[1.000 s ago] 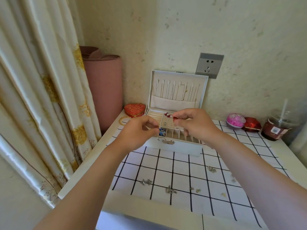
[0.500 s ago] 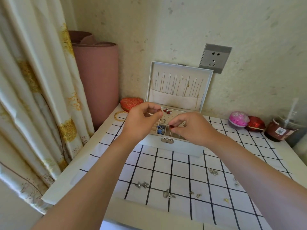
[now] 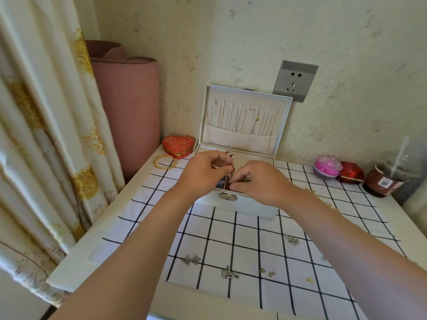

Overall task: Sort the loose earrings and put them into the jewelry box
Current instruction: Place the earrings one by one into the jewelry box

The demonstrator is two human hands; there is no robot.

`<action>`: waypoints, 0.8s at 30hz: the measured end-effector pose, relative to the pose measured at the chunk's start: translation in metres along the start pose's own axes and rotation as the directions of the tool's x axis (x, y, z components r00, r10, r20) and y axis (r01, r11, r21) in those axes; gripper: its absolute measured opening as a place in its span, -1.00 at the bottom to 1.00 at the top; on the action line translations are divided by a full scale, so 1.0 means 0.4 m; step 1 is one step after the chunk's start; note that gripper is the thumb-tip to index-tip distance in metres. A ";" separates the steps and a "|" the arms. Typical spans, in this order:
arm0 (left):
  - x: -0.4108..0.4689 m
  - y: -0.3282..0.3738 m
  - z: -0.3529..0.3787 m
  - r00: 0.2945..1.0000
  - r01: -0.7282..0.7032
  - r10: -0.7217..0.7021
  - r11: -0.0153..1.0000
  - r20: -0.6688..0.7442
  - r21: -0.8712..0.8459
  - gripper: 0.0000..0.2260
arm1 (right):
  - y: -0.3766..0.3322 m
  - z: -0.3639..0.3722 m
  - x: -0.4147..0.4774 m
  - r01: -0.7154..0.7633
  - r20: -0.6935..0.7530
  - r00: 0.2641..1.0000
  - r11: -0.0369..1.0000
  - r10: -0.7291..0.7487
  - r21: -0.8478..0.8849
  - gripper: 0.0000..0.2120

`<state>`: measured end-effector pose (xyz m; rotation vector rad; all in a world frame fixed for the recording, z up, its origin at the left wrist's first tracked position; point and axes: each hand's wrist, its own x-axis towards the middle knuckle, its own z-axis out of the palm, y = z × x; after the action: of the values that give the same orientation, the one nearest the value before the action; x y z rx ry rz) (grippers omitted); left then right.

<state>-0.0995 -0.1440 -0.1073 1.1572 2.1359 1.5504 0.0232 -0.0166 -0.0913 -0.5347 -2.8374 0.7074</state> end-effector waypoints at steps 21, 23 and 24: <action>0.003 -0.029 -0.016 0.989 -0.092 0.031 0.899 0.147 0.428 -0.88 | 0.002 0.001 0.016 -0.011 -0.002 1.000 0.997 0.011 -0.078 -0.83; -0.001 -0.032 -0.010 0.991 -0.095 0.044 0.896 0.126 0.435 -0.89 | -0.004 -0.001 0.015 0.013 -0.029 0.999 0.995 -0.016 -0.097 -0.79; -0.001 -0.032 -0.006 0.994 -0.083 0.042 0.902 0.105 0.424 -0.88 | -0.004 0.000 0.014 0.028 -0.043 0.999 0.995 -0.032 -0.099 -0.77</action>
<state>-0.1066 -0.1474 -0.1178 1.4098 2.4691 1.0443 0.0175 -0.0158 -0.0899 -0.5148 -2.8436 0.5450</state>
